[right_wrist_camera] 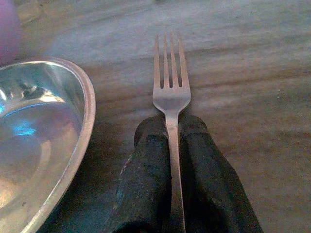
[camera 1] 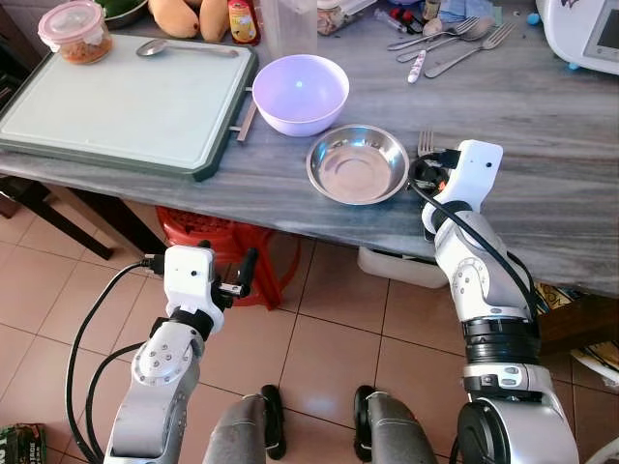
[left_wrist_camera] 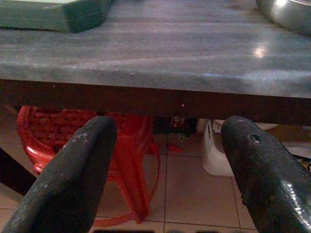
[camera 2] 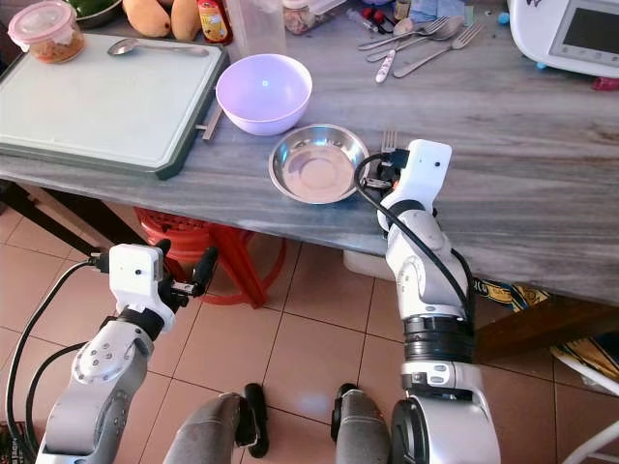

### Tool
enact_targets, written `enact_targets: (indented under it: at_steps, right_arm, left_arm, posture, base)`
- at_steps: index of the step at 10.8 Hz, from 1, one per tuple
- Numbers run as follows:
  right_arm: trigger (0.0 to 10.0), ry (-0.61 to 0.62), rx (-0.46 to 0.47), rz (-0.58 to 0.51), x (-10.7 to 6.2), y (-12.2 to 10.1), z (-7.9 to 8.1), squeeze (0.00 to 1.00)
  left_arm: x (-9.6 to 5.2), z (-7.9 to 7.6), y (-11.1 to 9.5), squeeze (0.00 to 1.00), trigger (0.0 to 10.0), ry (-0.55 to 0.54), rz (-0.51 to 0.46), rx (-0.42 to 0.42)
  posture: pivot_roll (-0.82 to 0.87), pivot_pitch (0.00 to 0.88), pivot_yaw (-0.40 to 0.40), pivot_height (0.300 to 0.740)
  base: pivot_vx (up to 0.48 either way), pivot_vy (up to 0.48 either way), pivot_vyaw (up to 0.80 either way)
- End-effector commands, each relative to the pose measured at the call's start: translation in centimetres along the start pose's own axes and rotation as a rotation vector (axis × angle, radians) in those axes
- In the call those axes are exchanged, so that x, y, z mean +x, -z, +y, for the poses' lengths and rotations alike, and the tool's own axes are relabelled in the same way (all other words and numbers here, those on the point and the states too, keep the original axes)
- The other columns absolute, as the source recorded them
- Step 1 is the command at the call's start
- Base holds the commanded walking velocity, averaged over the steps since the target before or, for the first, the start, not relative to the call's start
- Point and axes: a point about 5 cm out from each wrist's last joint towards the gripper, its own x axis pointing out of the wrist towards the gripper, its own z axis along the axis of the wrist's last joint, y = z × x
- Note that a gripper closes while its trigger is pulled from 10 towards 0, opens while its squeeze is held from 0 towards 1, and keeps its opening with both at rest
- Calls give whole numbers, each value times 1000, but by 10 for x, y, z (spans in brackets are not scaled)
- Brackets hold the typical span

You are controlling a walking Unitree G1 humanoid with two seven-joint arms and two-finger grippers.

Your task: Setting the table

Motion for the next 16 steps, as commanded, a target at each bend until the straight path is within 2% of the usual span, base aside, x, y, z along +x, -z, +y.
enact_targets:
  at_steps: [1,2,4,6,7,9,10,14,16]
  right_arm:
    - [10000,45,4,167,-6,39,-10,1000]
    - [10000,61,-9,164,-8,39,-14,1000]
    - [10000,79,-13,159,-10,40,-18,886]
    - [10000,72,-30,141,-12,38,-20,918]
    - [10000,58,-40,113,-13,33,-21,1000]
    - [10000,66,-46,115,-13,33,-22,1000]
    - [10000,74,-66,112,-15,32,-23,0]
    - [10000,91,-80,31,-22,21,-28,0]
    - [10000,78,-79,-124,-26,1,-28,0]
  left_arm:
    - [-1,1,4,0,10000,-6,17,0]
    - [-1,0,4,0,10000,-3,18,-1]
    - [0,0,4,0,10000,-1,19,-1]
    - [0,0,4,0,10000,-3,21,-2]
    - [0,0,5,0,10000,-2,22,-2]
    - [0,-1,5,0,10000,-1,21,-4]
    - [0,-2,5,0,10000,-1,21,-5]
    - [1,-2,5,0,10000,-3,20,-8]
    - [2,-1,5,0,10000,-1,18,-8]
  posture:
    - [-16,267,61,740]
    - [-19,267,61,740]
    - [-20,267,62,740]
    - [-23,269,62,740]
    - [-25,269,62,740]
    - [-27,270,60,740]
    - [-27,270,58,740]
    - [-32,268,56,740]
    - [-36,266,60,740]
  base:
    - [0,0,0]
    - [0,0,0]
    - [0,0,0]
    - [0,0,0]
    - [0,0,0]
    - [0,0,0]
    - [0,0,0]
    - [0,0,0]
    - [0,0,0]
